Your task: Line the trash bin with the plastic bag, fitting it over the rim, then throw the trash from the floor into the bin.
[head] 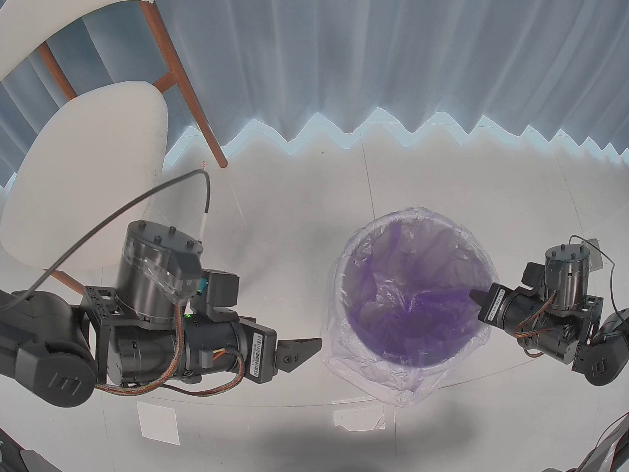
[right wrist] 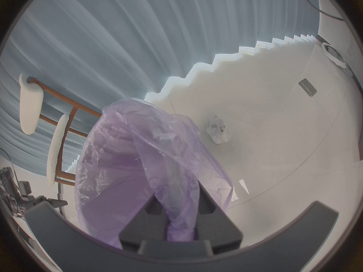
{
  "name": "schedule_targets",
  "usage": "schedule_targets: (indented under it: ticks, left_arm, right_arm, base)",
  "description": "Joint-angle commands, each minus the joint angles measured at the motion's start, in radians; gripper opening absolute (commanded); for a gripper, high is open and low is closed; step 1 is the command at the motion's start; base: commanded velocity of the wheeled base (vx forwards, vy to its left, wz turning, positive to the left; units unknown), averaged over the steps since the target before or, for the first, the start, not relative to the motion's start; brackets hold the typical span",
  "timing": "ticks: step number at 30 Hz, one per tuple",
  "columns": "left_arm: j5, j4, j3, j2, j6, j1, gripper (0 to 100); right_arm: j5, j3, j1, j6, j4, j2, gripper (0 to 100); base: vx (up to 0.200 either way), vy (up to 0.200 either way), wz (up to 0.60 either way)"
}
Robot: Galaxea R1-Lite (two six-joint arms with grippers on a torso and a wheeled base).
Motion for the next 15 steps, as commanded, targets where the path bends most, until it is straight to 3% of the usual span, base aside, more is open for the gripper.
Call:
schedule_targets:
  ticks: [1,11,15]
  left_arm:
    - [0.013,0.002,-0.010,-0.006,0.002,-0.022,100]
    - [0.069,0.052,-0.059,0.031,0.036,-0.052,100]
    - [0.124,0.129,-0.170,0.088,0.027,-0.101,100]
  right_arm:
    - [-0.004,0.000,0.021,0.000,0.002,0.005,0]
    - [-0.015,-0.004,0.052,-0.010,0.002,0.014,0]
    - [-0.046,-0.024,0.070,-0.020,0.000,0.031,0]
  base:
    - [0.000,0.000,0.00]
    - [0.000,0.000,0.00]
    - [0.000,0.000,0.00]
